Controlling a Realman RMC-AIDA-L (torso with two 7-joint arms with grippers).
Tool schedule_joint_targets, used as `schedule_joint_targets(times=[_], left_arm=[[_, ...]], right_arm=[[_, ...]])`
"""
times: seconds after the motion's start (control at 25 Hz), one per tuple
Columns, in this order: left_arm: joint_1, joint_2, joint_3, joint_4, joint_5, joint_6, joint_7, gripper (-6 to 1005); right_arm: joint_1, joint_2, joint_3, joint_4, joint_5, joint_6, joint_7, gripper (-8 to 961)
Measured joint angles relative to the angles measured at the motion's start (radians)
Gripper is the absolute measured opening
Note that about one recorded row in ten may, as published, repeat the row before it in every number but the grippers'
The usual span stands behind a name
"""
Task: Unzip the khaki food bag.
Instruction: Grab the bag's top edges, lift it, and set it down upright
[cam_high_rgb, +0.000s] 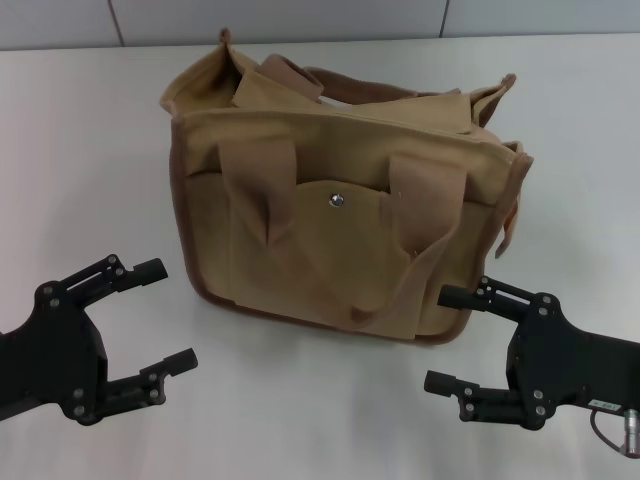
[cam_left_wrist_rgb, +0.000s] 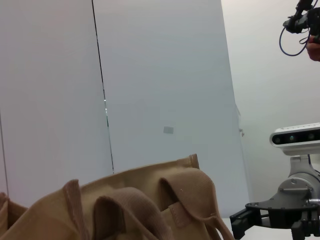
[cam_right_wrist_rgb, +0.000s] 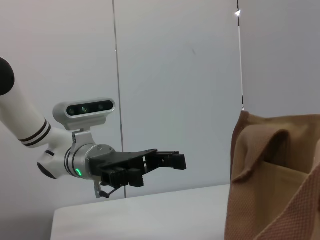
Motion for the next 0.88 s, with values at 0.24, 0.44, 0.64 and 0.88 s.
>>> schedule_joint_targets(times=[0.24,0.44,0.64,0.88], left_arm=[[0.001,-0.001,-0.001,0.0,0.003,-0.001,0.0,815],[0.003,-0.02,-0.088,-0.014,-0.012,-0.031,-0.005,807],[-0.009,-0.093,-0.241,-0.011,-0.01,-0.136,-0.035,793],[-0.077,-0.1,-0.231,-0.084,-0.011,-0.229,-0.036,776]], right_arm=[[0.0,0.0,-0.006,0.0,0.0,0.0,-0.001,827],[0.001,0.0,-0.001,0.0,0.0,0.0,-0.001,827],[0.001,0.0,-0.002,0.0,0.0,0.002,-0.001,827],[0.002,0.0,-0.005,-0.001,0.0,0.003,0.001,827]])
